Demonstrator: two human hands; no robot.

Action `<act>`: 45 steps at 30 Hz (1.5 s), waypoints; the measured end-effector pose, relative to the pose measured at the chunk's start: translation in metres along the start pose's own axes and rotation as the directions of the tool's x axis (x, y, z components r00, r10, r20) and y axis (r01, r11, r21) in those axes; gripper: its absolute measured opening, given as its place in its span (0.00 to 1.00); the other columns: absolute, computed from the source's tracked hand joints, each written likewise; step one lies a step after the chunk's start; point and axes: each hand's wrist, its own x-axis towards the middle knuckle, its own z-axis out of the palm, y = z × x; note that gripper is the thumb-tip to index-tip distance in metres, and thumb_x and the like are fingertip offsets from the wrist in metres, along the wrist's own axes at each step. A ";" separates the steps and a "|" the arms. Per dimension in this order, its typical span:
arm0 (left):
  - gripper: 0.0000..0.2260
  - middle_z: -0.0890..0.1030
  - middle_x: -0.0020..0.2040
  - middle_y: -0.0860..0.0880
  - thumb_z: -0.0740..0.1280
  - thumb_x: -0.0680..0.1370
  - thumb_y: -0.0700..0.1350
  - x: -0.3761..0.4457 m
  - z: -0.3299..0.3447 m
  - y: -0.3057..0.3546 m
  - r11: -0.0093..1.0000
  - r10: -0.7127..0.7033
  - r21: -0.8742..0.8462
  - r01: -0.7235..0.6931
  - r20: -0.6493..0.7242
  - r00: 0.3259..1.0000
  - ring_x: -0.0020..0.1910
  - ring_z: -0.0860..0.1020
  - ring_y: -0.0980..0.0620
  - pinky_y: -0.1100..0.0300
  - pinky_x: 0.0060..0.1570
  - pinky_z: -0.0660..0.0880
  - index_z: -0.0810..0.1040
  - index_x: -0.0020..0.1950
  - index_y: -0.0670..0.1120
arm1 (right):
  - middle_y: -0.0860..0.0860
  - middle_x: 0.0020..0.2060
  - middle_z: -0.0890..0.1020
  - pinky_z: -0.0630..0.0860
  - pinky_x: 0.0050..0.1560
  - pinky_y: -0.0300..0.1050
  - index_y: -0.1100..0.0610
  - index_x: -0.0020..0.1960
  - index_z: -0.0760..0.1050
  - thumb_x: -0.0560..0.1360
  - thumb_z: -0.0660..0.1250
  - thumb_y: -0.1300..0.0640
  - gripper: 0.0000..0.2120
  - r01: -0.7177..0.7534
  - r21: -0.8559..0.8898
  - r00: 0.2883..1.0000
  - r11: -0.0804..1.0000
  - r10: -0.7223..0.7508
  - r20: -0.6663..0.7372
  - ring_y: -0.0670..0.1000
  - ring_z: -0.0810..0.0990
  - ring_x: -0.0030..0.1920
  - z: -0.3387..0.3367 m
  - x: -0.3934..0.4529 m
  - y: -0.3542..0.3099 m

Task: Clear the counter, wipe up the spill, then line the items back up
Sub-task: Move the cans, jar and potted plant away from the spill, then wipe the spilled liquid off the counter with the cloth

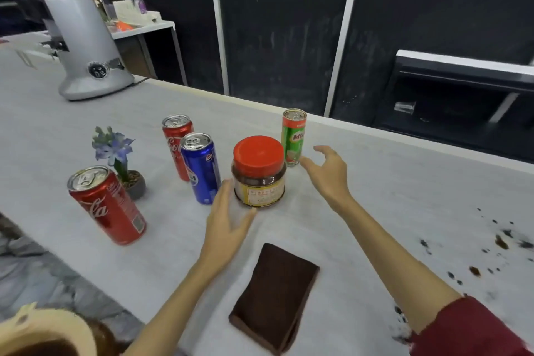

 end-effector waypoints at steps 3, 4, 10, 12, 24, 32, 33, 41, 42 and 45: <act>0.25 0.61 0.75 0.52 0.62 0.78 0.48 -0.033 -0.024 -0.020 0.986 -0.022 0.164 0.001 0.126 0.992 0.72 0.60 0.57 0.61 0.70 0.56 0.60 0.73 0.50 | 0.55 0.69 0.70 0.61 0.68 0.47 0.59 0.67 0.68 0.76 0.61 0.49 0.23 0.052 -0.202 0.980 0.978 -0.011 0.199 0.54 0.64 0.70 0.000 -0.081 0.000; 0.23 0.60 0.75 0.52 0.60 0.78 0.48 -0.042 -0.032 -0.026 0.973 -0.029 0.230 -0.010 0.165 0.986 0.73 0.59 0.55 0.59 0.72 0.56 0.61 0.73 0.50 | 0.56 0.71 0.66 0.57 0.71 0.48 0.60 0.69 0.66 0.77 0.58 0.47 0.25 0.081 -0.295 0.962 0.952 0.003 0.272 0.56 0.59 0.73 0.007 -0.107 0.001; 0.23 0.52 0.77 0.52 0.52 0.81 0.50 -0.084 -0.048 -0.037 0.858 -0.036 0.496 -0.135 0.319 0.947 0.76 0.50 0.54 0.54 0.75 0.47 0.55 0.75 0.49 | 0.59 0.76 0.48 0.34 0.69 0.55 0.61 0.75 0.47 0.70 0.34 0.40 0.39 0.193 -0.611 0.953 0.768 0.000 0.302 0.61 0.44 0.76 0.061 -0.200 0.028; 0.23 0.51 0.77 0.52 0.51 0.81 0.50 -0.089 -0.044 -0.032 0.846 -0.030 0.510 -0.154 0.334 0.942 0.76 0.48 0.55 0.53 0.75 0.46 0.52 0.76 0.49 | 0.59 0.70 0.69 0.54 0.68 0.57 0.59 0.69 0.67 0.71 0.43 0.42 0.35 0.148 -0.658 0.977 0.738 -0.006 0.212 0.61 0.65 0.71 0.051 -0.210 0.033; 0.24 0.48 0.77 0.55 0.46 0.81 0.53 -0.101 0.056 0.029 0.842 0.178 0.311 -0.441 0.610 0.772 0.73 0.43 0.63 0.59 0.74 0.41 0.49 0.76 0.48 | 0.53 0.77 0.46 0.42 0.75 0.52 0.53 0.76 0.49 0.79 0.39 0.46 0.27 -0.293 -0.633 0.956 0.716 0.221 -0.191 0.54 0.42 0.77 -0.149 -0.268 0.143; 0.24 0.48 0.78 0.52 0.47 0.81 0.50 -0.088 0.076 0.039 0.818 0.170 0.337 -0.466 0.632 0.756 0.76 0.46 0.57 0.54 0.74 0.43 0.50 0.76 0.47 | 0.53 0.77 0.49 0.43 0.74 0.56 0.56 0.76 0.50 0.80 0.44 0.51 0.25 -0.068 -0.653 0.994 0.755 0.104 0.017 0.54 0.43 0.77 -0.103 -0.201 0.120; 0.23 0.48 0.78 0.52 0.47 0.81 0.50 -0.087 0.078 0.041 0.815 0.174 0.336 -0.472 0.635 0.753 0.76 0.46 0.57 0.53 0.74 0.42 0.49 0.76 0.47 | 0.52 0.77 0.48 0.42 0.75 0.54 0.55 0.76 0.50 0.78 0.41 0.48 0.27 -0.026 -0.662 0.996 0.749 0.077 0.048 0.53 0.42 0.77 -0.097 -0.211 0.115; 0.23 0.47 0.78 0.53 0.46 0.81 0.48 -0.072 0.101 0.046 0.793 0.218 0.298 -0.532 0.676 0.704 0.76 0.46 0.56 0.52 0.74 0.43 0.48 0.76 0.47 | 0.52 0.77 0.51 0.46 0.76 0.51 0.52 0.75 0.55 0.81 0.49 0.53 0.22 -0.341 -0.562 0.934 0.754 0.206 -0.291 0.53 0.45 0.77 -0.192 -0.264 0.169; 0.23 0.47 0.78 0.53 0.46 0.81 0.48 -0.071 0.103 0.045 0.793 0.221 0.294 -0.534 0.678 0.701 0.76 0.46 0.57 0.52 0.74 0.43 0.48 0.76 0.48 | 0.54 0.76 0.53 0.48 0.76 0.53 0.55 0.75 0.56 0.81 0.50 0.55 0.22 -0.362 -0.564 0.925 0.742 0.212 -0.315 0.55 0.47 0.77 -0.202 -0.251 0.176; 0.22 0.47 0.77 0.54 0.46 0.81 0.48 -0.061 0.108 0.044 0.793 0.228 0.281 -0.540 0.685 0.691 0.76 0.45 0.58 0.54 0.74 0.42 0.48 0.76 0.49 | 0.56 0.76 0.56 0.49 0.74 0.55 0.60 0.75 0.54 0.81 0.50 0.57 0.23 -0.356 -0.572 0.930 0.739 0.222 -0.292 0.57 0.50 0.76 -0.217 -0.196 0.182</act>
